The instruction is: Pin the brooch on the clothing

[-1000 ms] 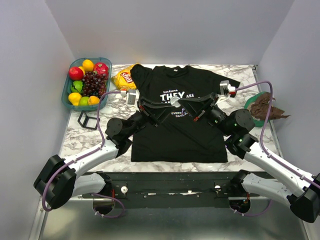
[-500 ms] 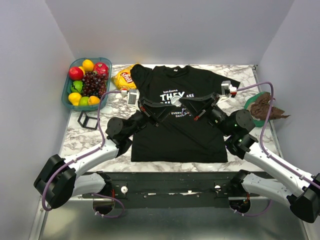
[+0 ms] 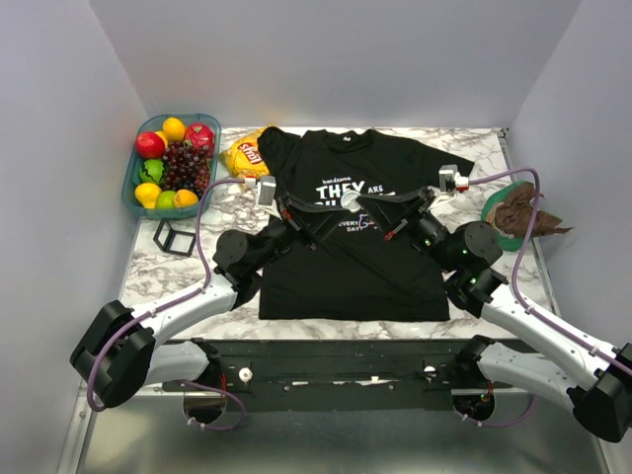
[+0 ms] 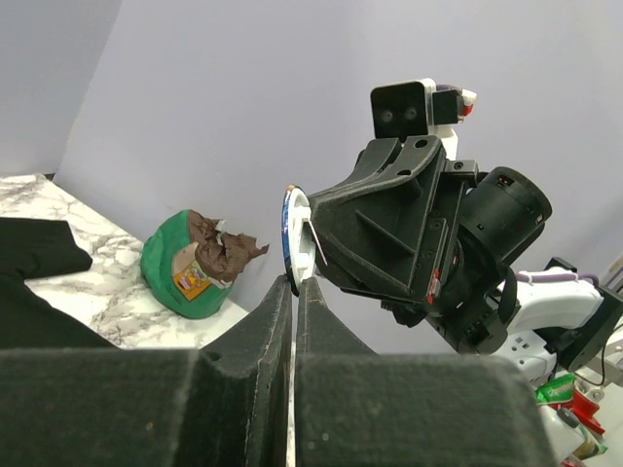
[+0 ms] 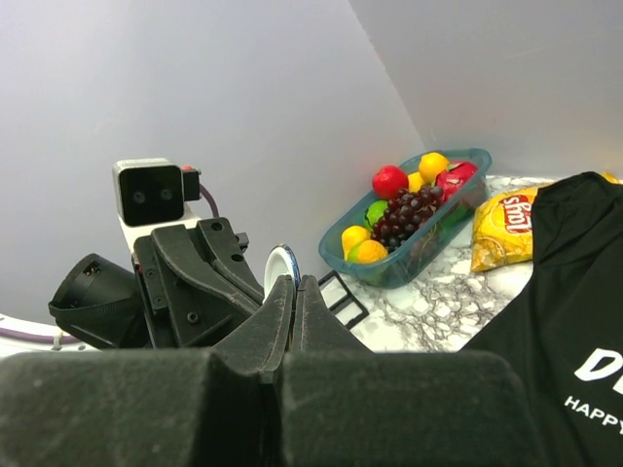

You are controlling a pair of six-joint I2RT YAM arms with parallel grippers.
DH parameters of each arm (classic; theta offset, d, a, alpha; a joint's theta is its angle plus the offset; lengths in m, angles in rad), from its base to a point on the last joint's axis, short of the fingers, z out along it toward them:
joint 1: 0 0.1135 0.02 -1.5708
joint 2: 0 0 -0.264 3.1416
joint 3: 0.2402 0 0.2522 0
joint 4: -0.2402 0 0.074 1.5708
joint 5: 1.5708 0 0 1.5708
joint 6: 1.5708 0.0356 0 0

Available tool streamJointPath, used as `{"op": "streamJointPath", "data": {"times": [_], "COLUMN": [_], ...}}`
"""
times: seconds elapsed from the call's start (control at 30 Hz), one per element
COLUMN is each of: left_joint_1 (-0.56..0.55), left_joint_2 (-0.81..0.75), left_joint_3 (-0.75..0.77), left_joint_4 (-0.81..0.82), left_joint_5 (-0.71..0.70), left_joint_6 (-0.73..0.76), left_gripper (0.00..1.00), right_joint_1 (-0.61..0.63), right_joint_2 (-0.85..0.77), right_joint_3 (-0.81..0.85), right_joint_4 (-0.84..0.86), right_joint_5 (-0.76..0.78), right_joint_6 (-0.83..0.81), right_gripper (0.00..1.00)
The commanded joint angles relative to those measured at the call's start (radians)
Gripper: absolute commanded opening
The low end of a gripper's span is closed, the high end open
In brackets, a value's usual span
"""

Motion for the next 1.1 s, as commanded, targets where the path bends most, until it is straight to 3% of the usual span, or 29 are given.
{"op": "streamJointPath", "data": {"times": [0.0,0.2,0.37,0.5,0.67,0.73,0.9,1.07], "left_joint_1": [-0.011,-0.014,-0.014,-0.014,-0.01,0.004,0.056,0.096], "left_joint_2": [0.016,0.013,0.01,0.002,-0.047,-0.076,-0.104,-0.104], "left_joint_3": [0.051,0.049,0.045,0.028,0.022,0.02,0.017,0.039], "left_joint_4": [0.044,0.048,0.038,0.019,-0.209,-0.281,-0.426,-0.574], "left_joint_5": [-0.006,-0.006,-0.012,-0.015,-0.074,-0.09,-0.066,0.009], "left_joint_6": [0.023,0.029,0.036,0.038,0.099,0.122,0.135,0.153], "left_gripper": [0.11,0.11,0.0,0.0,0.0,0.0,0.0,0.0], "right_joint_1": [0.011,0.011,0.011,0.011,0.011,0.011,0.01,0.008], "right_joint_2": [0.005,0.005,0.004,0.001,-0.032,-0.039,-0.074,-0.124], "right_joint_3": [-0.029,-0.046,-0.071,-0.095,-0.089,-0.077,-0.064,-0.058], "right_joint_4": [-0.041,-0.052,-0.067,-0.078,-0.162,-0.194,-0.259,-0.328], "right_joint_5": [-0.032,-0.035,-0.032,-0.011,0.052,0.077,0.121,0.162], "right_joint_6": [0.011,0.017,0.02,0.02,-0.003,-0.021,-0.058,-0.107], "right_gripper": [0.01,0.01,0.01,0.01,0.01,0.06,0.35,0.54]}}
